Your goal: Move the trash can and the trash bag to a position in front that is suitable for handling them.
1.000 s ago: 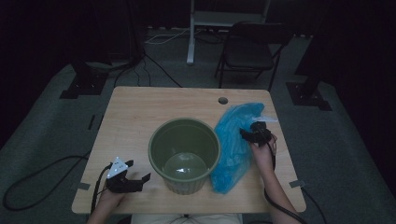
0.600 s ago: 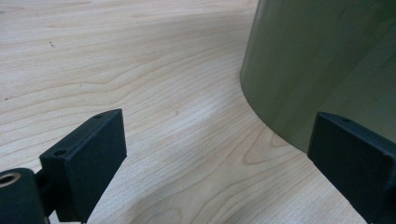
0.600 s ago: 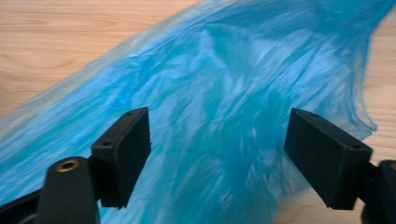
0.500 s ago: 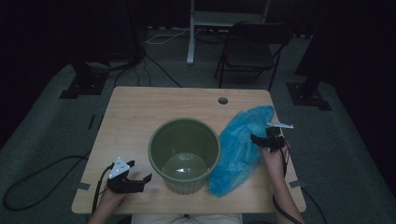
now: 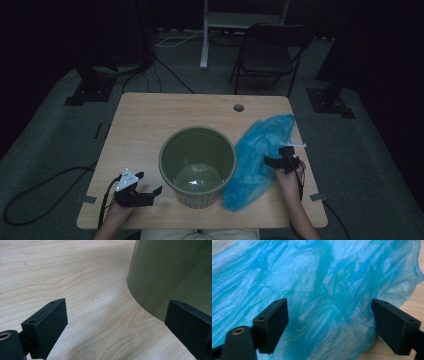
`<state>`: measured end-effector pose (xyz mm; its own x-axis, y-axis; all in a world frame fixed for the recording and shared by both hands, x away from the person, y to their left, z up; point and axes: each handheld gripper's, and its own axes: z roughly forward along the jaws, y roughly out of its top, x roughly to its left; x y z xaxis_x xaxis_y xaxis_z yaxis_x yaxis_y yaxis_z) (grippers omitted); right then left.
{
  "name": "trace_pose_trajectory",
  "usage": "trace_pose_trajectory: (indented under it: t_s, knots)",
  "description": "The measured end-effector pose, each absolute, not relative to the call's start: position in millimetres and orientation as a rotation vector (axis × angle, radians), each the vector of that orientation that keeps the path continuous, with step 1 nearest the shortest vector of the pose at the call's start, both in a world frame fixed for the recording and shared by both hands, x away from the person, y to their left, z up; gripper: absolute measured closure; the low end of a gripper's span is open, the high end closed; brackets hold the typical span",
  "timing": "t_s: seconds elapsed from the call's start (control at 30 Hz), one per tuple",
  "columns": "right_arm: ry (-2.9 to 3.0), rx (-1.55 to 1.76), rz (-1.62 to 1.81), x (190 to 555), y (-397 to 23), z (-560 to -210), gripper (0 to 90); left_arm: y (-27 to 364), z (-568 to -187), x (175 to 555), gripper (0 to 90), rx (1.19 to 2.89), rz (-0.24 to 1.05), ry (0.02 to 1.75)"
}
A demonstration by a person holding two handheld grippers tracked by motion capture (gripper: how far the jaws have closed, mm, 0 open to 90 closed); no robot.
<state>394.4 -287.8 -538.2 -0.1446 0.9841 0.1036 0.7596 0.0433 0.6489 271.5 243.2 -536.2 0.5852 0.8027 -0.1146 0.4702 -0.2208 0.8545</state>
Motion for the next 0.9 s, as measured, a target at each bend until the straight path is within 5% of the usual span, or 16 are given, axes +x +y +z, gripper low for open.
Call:
trace_pose_trajectory:
  t_s: [0.07,0.17,0.2,0.3,0.57,0.9]
  knots:
    - [1.975,1.685,0.778,395.4,-277.8,-539.0,25.5,243.6,-536.4,271.5,5.0,1.871,0.443,1.029]
    - [2.009,1.619,0.780,400.8,-264.0,-536.8,53.1,243.7,-536.4,271.5,5.0,1.871,0.443,1.030]
    - [2.009,1.619,0.780,400.8,-264.0,-536.8,53.1,243.7,-536.4,271.6,5.0,1.871,0.443,1.029]
    - [2.056,1.552,0.793,410.7,-252.5,-535.9,84.5,243.6,-536.7,271.7,5.1,1.874,0.442,1.030]
    - [2.128,1.481,0.831,416.9,-248.9,-521.5,89.1,247.6,-536.2,271.7,5.1,1.859,0.445,1.043]
    - [2.262,1.449,1.022,384.7,-313.1,-499.3,89.0,249.6,-539.7,271.6,5.1,1.854,0.437,1.063]
